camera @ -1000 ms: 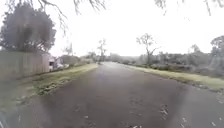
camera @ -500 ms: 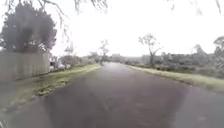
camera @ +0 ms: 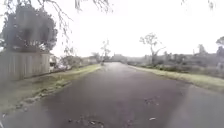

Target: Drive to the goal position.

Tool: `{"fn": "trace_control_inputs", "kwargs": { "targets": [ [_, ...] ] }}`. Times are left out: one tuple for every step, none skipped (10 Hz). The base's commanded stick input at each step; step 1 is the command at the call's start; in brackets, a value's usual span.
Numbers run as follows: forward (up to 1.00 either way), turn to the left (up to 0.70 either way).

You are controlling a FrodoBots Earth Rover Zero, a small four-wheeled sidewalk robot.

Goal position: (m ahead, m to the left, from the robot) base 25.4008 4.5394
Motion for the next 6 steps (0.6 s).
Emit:
{"fn": "trace_control_inputs", "kwargs": {
  "targets": [
    [0.70, -0.35],
    [0.70, -0.35],
    [0.70, -0.35],
    [0.70, -0.35],
    [0.70, -0.16],
    [0.70, 0.00]
  ]
}}
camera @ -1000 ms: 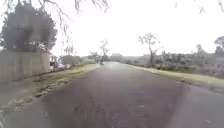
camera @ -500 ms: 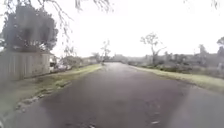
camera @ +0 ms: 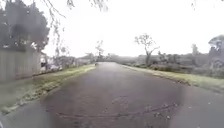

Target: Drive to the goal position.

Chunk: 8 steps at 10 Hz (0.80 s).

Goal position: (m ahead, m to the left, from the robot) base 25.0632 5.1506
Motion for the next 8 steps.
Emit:
{"fn": "trace_control_inputs", "kwargs": {
  "targets": [
    [0.70, 0.00],
    [0.70, 0.00],
    [0.70, 0.00],
    [0.70, 0.00],
    [0.70, 0.00],
    [0.70, 0.00],
    [0.70, 0.00],
    [0.70, 0.00]
  ]
}}
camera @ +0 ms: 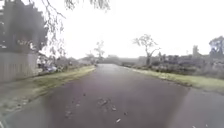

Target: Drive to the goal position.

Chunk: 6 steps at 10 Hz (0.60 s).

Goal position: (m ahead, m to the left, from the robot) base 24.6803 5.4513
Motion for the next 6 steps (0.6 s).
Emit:
{"fn": "trace_control_inputs", "kwargs": {
  "targets": [
    [0.70, 0.00],
    [0.70, 0.00],
    [0.70, 0.00],
    [0.70, 0.00],
    [0.70, 0.00],
    [0.70, 0.00]
  ]
}}
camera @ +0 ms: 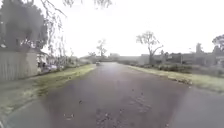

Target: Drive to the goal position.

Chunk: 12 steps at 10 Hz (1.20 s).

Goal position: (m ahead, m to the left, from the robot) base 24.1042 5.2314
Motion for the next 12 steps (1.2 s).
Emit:
{"fn": "trace_control_inputs", "kwargs": {
  "targets": [
    [0.70, 0.00],
    [0.70, 0.00],
    [0.70, 0.00],
    [0.70, 0.00],
    [0.70, 0.00],
    [0.70, 0.00],
    [0.70, 0.00],
    [0.70, 0.00],
    [0.70, 0.00],
    [0.70, 0.00],
    [0.70, 0.00],
    [0.70, 0.00]
  ]
}}
